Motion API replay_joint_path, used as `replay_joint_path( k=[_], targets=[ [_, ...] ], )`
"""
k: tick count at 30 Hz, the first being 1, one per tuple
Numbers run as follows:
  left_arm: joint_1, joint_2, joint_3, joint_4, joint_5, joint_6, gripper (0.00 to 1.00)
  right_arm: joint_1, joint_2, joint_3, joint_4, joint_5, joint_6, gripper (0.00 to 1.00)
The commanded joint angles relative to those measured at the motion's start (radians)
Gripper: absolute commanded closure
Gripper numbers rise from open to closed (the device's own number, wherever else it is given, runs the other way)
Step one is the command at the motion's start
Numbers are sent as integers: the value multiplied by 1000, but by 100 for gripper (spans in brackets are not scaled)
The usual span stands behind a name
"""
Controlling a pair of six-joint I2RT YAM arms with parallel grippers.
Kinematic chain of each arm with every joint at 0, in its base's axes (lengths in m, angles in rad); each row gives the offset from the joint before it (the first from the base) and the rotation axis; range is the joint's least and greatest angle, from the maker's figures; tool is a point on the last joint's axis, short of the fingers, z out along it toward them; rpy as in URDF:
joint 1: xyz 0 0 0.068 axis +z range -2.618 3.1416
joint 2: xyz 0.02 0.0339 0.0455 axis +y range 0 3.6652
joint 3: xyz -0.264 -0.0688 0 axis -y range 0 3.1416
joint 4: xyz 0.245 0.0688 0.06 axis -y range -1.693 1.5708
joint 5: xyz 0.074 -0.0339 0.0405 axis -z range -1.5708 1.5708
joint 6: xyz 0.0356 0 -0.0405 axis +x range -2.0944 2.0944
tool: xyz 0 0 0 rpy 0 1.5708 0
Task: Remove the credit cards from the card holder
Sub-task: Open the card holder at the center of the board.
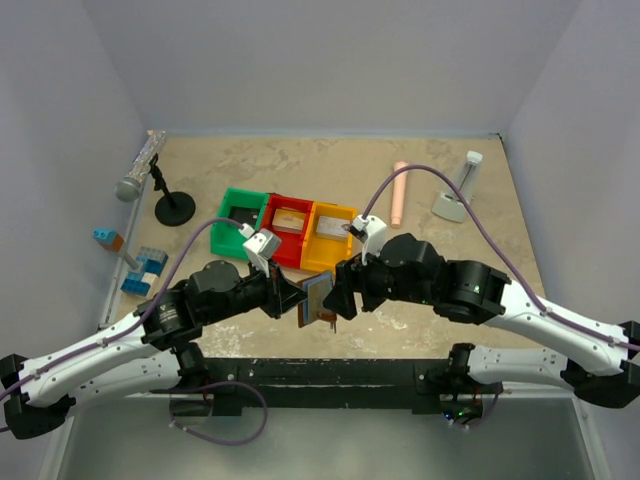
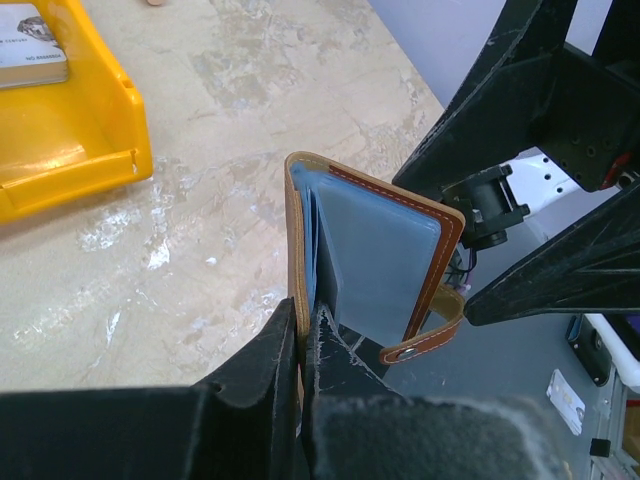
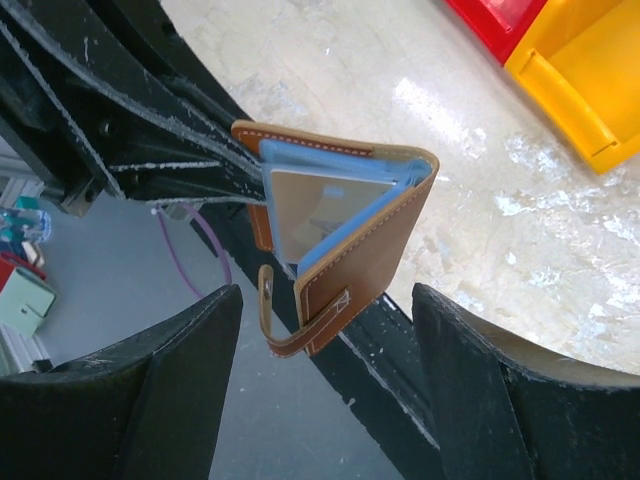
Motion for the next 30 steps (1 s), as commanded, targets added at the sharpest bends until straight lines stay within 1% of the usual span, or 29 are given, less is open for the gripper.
replay_joint_path(
  k=[1,7,12,15,16,17,18,19,22,23,24,25,27,29,30],
  targets=[
    [-7,-13,36,41,15,-8,100,-1,32,64,-23,58,-16,27],
    [-9,-21,33,52,23,-11,100,-19,110,96,-49,46,-18,28],
    [-9,-39,22,60,23,-7,100,-32,144,75,-45,20,-19,30],
    [-9,-48,4,70,23,-4,100,-45,152,53,-37,5,-16,34],
    [-9,-50,-5,81,23,-4,100,-49,152,44,-32,-1,-16,38],
    [-9,-56,-14,92,50,-4,100,-53,150,40,-28,-9,-15,44],
    [-7,-61,-19,98,53,-4,100,-55,148,35,-25,-14,-13,56],
    [-7,-65,-24,103,53,-4,100,-55,145,30,-23,-15,-13,64],
    [-7,-84,-39,103,37,1,100,-55,130,18,-14,-31,-13,84],
    [-7,-91,-42,98,32,1,99,-55,124,14,-14,-31,-13,95],
    [-7,-99,-50,92,32,-1,91,-55,119,7,-15,-28,-12,100],
    [-7,-106,-57,87,-5,-2,80,-55,115,4,-17,-29,-12,100],
    [-7,-123,-76,83,-34,-11,61,-55,106,-3,-21,-25,-9,100],
    [-7,-143,-96,84,-51,-22,47,-55,98,-13,-26,-17,-4,100],
    [-7,-152,-106,86,-63,-28,43,-55,95,-16,-31,-9,1,100]
  ],
)
